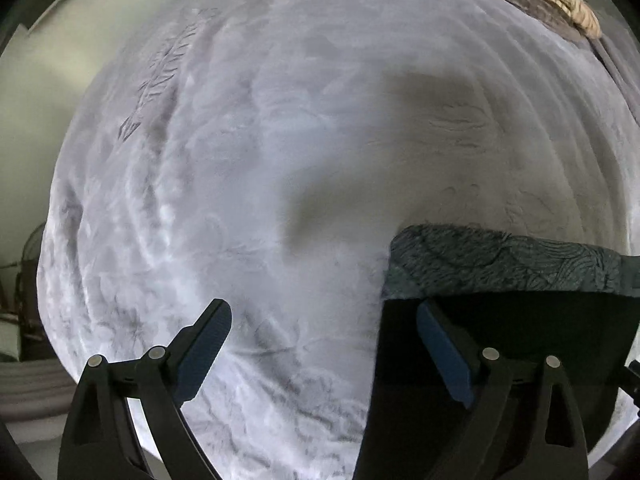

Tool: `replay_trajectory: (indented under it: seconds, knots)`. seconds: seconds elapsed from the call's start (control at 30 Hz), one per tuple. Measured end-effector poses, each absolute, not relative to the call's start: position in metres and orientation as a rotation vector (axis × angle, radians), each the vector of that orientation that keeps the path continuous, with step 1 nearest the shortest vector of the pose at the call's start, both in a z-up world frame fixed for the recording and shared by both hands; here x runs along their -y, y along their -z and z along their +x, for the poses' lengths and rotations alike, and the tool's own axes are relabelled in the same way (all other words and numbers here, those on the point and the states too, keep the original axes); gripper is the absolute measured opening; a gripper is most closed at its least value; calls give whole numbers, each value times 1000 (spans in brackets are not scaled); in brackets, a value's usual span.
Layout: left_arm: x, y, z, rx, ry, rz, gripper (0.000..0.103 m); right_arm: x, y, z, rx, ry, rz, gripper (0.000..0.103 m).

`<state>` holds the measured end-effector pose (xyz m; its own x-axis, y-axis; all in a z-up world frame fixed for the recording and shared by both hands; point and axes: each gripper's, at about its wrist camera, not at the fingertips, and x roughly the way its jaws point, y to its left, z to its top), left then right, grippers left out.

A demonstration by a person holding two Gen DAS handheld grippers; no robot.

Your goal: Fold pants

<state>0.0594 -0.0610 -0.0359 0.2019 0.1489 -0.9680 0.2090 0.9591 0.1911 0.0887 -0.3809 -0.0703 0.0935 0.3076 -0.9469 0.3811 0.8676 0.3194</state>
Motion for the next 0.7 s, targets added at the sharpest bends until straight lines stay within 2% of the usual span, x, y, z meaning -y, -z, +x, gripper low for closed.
replay_trajectory:
  seconds: [0.33, 0.53, 0.63, 0.7]
  knots:
    - [73, 3, 3, -1404, 179, 388, 95, 395, 28, 48, -1484, 56, 650, 88]
    - [97, -11, -25, -1410, 237, 409, 95, 372, 2, 49, -1460, 17, 587, 88]
    - [108, -19, -31, -1408, 255, 382, 95, 361, -7, 53, -1449, 4, 552, 90]
    - [115, -23, -34, -1412, 264, 384, 95, 358, -4, 57, -1443, 3, 527, 96]
